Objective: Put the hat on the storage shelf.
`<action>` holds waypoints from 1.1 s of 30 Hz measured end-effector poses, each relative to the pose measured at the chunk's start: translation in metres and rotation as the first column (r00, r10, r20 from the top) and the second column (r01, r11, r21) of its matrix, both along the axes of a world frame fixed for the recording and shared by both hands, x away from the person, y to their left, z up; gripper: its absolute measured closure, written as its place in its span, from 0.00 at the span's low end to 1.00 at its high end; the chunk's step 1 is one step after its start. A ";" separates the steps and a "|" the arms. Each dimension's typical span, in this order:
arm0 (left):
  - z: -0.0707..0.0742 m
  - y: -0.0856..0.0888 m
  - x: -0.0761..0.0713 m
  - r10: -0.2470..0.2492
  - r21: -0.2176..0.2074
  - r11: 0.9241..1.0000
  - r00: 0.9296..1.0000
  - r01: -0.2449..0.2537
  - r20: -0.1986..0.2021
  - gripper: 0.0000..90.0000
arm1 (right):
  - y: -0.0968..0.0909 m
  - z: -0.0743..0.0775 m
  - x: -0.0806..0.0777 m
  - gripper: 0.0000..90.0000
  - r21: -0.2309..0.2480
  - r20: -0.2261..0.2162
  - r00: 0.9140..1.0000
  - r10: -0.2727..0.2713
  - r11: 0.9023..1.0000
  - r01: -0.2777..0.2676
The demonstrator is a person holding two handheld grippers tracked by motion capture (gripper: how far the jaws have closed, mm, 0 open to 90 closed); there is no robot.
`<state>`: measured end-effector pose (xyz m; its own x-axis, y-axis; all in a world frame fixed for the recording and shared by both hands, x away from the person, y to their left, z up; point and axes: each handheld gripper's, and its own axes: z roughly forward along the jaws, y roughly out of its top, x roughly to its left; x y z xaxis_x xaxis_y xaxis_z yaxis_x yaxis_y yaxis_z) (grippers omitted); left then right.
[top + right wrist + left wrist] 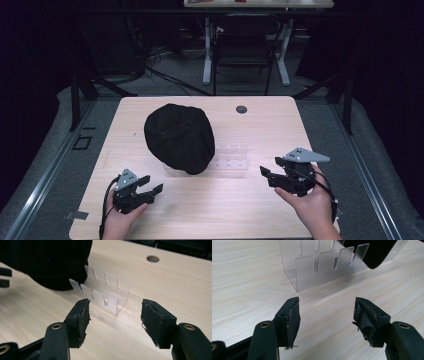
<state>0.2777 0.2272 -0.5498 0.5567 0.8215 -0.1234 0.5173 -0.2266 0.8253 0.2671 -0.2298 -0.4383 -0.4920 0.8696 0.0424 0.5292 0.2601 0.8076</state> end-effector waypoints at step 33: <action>-0.011 -0.001 0.002 -0.013 0.012 1.000 1.000 0.013 -0.019 0.42 | -0.020 -0.106 -0.018 0.46 0.056 0.019 0.997 -0.081 0.995 0.080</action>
